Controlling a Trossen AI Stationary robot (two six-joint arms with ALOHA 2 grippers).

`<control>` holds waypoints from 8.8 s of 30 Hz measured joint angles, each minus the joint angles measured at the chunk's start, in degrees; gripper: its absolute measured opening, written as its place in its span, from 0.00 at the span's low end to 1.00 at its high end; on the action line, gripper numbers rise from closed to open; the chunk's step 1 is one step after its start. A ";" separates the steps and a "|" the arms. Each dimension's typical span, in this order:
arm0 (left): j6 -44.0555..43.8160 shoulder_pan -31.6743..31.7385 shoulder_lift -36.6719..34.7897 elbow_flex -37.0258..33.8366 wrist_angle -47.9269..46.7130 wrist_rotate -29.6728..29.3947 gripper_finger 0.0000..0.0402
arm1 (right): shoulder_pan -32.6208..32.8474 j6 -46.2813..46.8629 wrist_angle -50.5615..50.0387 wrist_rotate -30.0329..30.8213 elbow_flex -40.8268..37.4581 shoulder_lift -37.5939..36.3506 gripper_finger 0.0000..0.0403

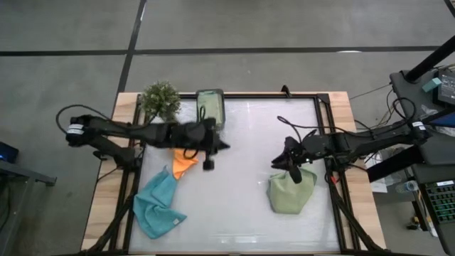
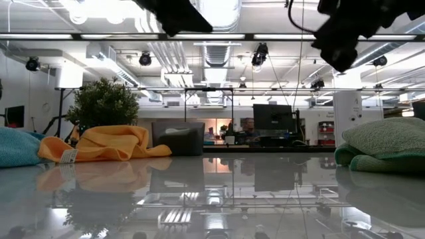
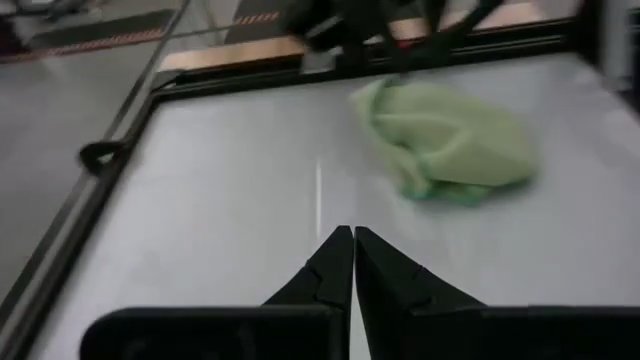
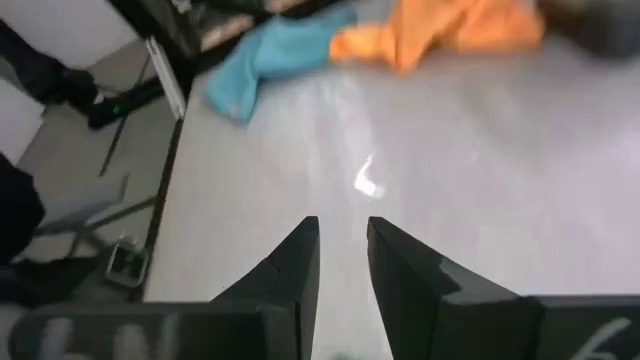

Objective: Fold microfiber towels
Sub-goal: Fold the yellow towel

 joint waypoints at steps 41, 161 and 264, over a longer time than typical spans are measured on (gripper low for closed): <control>-56.26 -11.54 12.67 -17.90 -27.29 -15.57 0.36 | -0.39 -19.47 -14.28 8.60 13.99 24.56 0.20; -16.02 -9.59 8.23 -17.94 32.44 -17.69 0.15 | 0.76 -44.19 15.93 12.93 15.04 28.73 0.02; -14.34 -10.01 -9.36 3.30 -24.25 5.85 0.00 | 0.63 -42.08 -29.85 27.10 35.39 10.91 0.02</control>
